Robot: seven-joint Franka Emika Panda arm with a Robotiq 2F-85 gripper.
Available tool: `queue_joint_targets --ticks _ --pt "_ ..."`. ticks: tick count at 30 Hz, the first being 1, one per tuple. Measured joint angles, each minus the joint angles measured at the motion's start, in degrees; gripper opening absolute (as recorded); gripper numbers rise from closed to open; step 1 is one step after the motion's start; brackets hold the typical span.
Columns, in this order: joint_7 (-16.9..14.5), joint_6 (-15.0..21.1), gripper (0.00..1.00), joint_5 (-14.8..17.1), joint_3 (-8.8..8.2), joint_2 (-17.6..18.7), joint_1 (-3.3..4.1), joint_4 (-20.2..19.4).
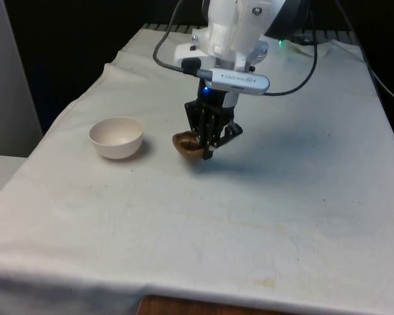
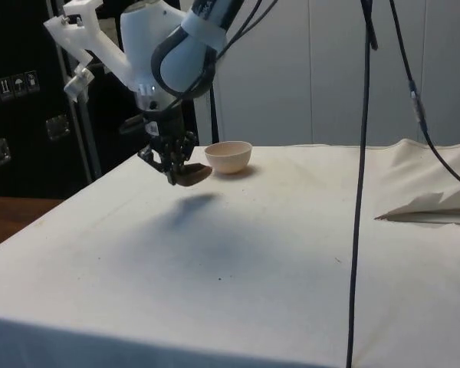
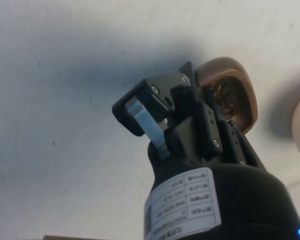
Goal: Pour the coffee beans from the cup into the bowl.
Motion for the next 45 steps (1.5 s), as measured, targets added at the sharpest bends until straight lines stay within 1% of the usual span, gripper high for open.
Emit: queue_joint_targets --ticks 10,15,20,25,28,33,34,39,44,45 --pt "-1.0 -1.8 0.01 0.0 -0.06 -2.4 0.0 0.0" --pt "-2.1 -2.1 0.01 0.0 -0.4 -3.2 -0.4 -0.3" --pt "-2.9 -2.1 0.01 0.1 -0.8 -4.1 -0.63 -0.8" --pt "-4.0 -2.1 0.01 0.1 -1.15 -5.6 -1.09 -1.5" --pt "-4.3 -2.1 0.01 0.1 -1.32 -6.1 -1.15 -1.7" --pt "-5.2 -3.2 0.01 0.1 -1.6 -7.6 -1.32 -1.7" --pt "-5.4 -3.5 0.01 0.1 -1.72 -8.0 -1.49 -1.7" --pt "-6.1 -3.6 0.01 0.1 -2.06 -8.6 -1.72 -1.7" --pt "-7.3 -3.6 0.01 0.7 -2.75 -9.6 -2.18 -1.9" --pt "-7.3 -3.6 0.01 0.7 -2.75 -9.6 -2.18 -1.9"
